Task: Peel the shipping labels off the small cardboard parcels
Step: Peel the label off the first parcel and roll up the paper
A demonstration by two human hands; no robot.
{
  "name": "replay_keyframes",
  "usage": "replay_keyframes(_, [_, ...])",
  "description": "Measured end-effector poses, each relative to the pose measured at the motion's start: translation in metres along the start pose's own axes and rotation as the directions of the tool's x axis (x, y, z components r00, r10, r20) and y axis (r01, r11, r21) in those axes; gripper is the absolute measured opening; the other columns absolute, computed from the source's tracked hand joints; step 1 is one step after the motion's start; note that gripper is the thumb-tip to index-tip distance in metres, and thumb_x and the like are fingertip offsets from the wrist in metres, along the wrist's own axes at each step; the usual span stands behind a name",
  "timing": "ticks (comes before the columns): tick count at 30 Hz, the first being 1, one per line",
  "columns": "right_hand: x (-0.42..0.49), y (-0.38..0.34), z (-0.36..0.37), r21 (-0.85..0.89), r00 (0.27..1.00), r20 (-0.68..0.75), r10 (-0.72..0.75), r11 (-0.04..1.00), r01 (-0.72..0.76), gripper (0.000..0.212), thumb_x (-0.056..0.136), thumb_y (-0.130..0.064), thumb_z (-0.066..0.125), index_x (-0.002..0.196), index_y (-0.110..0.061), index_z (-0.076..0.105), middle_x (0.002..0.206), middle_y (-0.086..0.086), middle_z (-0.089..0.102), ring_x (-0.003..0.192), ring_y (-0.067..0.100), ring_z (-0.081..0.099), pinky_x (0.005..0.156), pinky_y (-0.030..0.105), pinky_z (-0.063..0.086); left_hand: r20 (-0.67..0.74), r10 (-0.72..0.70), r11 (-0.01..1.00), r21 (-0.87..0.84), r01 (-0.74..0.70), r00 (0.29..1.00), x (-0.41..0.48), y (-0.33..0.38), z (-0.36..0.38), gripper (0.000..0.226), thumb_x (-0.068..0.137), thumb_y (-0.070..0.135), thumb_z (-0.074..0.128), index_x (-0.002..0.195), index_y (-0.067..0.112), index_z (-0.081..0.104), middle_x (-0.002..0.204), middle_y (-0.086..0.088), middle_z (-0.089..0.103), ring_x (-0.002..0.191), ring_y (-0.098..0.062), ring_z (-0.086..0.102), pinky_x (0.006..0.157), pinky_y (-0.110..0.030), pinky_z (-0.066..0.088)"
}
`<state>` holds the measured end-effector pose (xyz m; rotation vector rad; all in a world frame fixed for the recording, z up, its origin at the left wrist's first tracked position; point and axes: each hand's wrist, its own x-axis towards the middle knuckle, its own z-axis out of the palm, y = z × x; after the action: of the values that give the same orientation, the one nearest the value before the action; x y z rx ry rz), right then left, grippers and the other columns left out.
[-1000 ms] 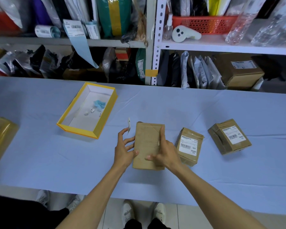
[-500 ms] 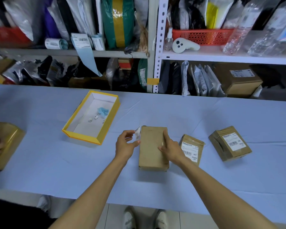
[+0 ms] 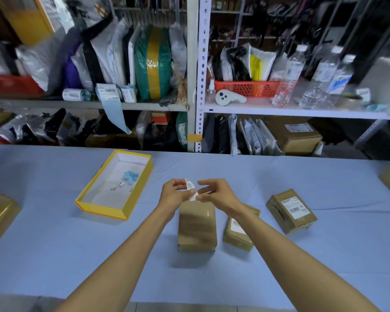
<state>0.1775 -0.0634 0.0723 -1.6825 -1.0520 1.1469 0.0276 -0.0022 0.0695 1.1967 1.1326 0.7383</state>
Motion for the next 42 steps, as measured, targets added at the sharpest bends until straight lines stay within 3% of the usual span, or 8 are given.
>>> replay_keyframes(6, [-0.007, -0.004, -0.005, -0.025, 0.993, -0.017, -0.114, 0.993, 0.113, 0.027, 0.074, 0.009, 0.068, 0.094, -0.007, 0.077, 0.087, 0.009, 0.076, 0.082, 0.019, 0.072, 0.082, 0.033, 0.057, -0.066, -0.016, 0.999, 0.037, 0.018, 0.998, -0.008, 0.004, 0.016, 0.034, 0.073, 0.003, 0.079, 0.101, 0.01, 0.06, 0.102, -0.012, 0.068, 0.095, -0.027, 0.067, 0.085, -0.035, 0.056])
replay_keyframes(12, [-0.008, -0.003, -0.007, -0.132, 0.991, -0.001, -0.132, 0.983, 0.131, 0.022, 0.076, 0.004, 0.067, 0.091, -0.008, 0.078, 0.085, 0.009, 0.076, 0.079, 0.018, 0.07, 0.078, 0.033, 0.054, -0.074, 0.078, 0.958, 0.281, -0.054, 0.994, -0.014, 0.01, 0.02, 0.041, 0.076, 0.012, 0.078, 0.112, 0.012, 0.058, 0.101, -0.003, 0.063, 0.091, -0.019, 0.06, 0.076, -0.03, 0.053])
replay_keyframes(17, [-0.009, -0.008, -0.011, -0.15, 0.99, -0.012, -0.14, 0.979, 0.136, 0.022, 0.079, 0.007, 0.061, 0.092, 0.0, 0.077, 0.085, 0.017, 0.074, 0.076, 0.021, 0.07, 0.068, 0.027, 0.059, 0.003, 0.147, 0.891, 0.434, -0.134, 0.989, -0.015, 0.005, 0.018, 0.014, 0.08, 0.029, 0.074, 0.089, 0.018, 0.075, 0.099, -0.003, 0.068, 0.091, -0.016, 0.064, 0.075, -0.024, 0.049])
replay_keyframes(22, [-0.014, -0.011, -0.009, -0.088, 0.977, -0.109, -0.181, 0.981, 0.172, 0.017, 0.079, 0.006, 0.065, 0.09, -0.001, 0.077, 0.081, 0.017, 0.074, 0.076, 0.027, 0.072, 0.069, 0.028, 0.06, 0.022, 0.187, 0.905, 0.384, -0.18, 0.982, -0.018, 0.012, 0.021, 0.012, 0.085, 0.02, 0.069, 0.088, 0.01, 0.075, 0.083, -0.004, 0.073, 0.079, -0.018, 0.068, 0.074, -0.029, 0.056])
replay_keyframes(29, [-0.017, -0.017, -0.009, -0.186, 0.95, -0.238, -0.203, 0.969, 0.161, 0.022, 0.074, 0.01, 0.064, 0.088, -0.005, 0.074, 0.071, 0.013, 0.071, 0.064, 0.021, 0.07, 0.066, 0.031, 0.061, 0.126, 0.026, 0.989, 0.142, -0.044, 0.992, -0.02, 0.012, 0.022, 0.025, 0.089, 0.028, 0.065, 0.088, 0.005, 0.075, 0.083, -0.013, 0.074, 0.079, -0.023, 0.073, 0.077, -0.029, 0.06])
replay_keyframes(34, [-0.017, -0.028, 0.002, -0.187, 0.934, -0.303, -0.189, 0.973, 0.136, 0.02, 0.069, 0.009, 0.065, 0.076, -0.006, 0.078, 0.067, 0.008, 0.072, 0.068, 0.019, 0.071, 0.065, 0.028, 0.06, 0.015, -0.016, 0.993, -0.12, 0.018, 1.0, -0.028, 0.008, 0.022, 0.008, 0.076, 0.0, 0.076, 0.082, 0.003, 0.072, 0.086, -0.014, 0.072, 0.078, -0.025, 0.071, 0.079, -0.03, 0.059])
replay_keyframes(38, [-0.016, -0.032, 0.008, -0.104, 0.948, -0.274, -0.163, 0.985, 0.139, 0.02, 0.07, 0.002, 0.065, 0.08, -0.009, 0.078, 0.072, 0.006, 0.074, 0.071, 0.017, 0.072, 0.071, 0.031, 0.061, -0.157, 0.025, 0.998, -0.059, -0.035, 0.987, -0.028, 0.008, 0.022, 0.013, 0.072, 0.001, 0.08, 0.073, 0.011, 0.072, 0.077, -0.01, 0.073, 0.073, -0.025, 0.072, 0.074, -0.032, 0.059])
replay_keyframes(42, [-0.016, -0.035, 0.007, 0.025, 0.967, -0.225, -0.123, 0.991, 0.132, 0.016, 0.075, -0.003, 0.071, 0.09, -0.002, 0.075, 0.081, 0.013, 0.074, 0.071, 0.021, 0.074, 0.074, 0.036, 0.062, -0.217, 0.193, 0.968, 0.201, -0.15, 0.957, -0.03, 0.015, 0.023, 0.008, 0.075, 0.013, 0.08, 0.073, 0.015, 0.072, 0.072, 0.001, 0.072, 0.072, -0.015, 0.069, 0.069, -0.028, 0.057])
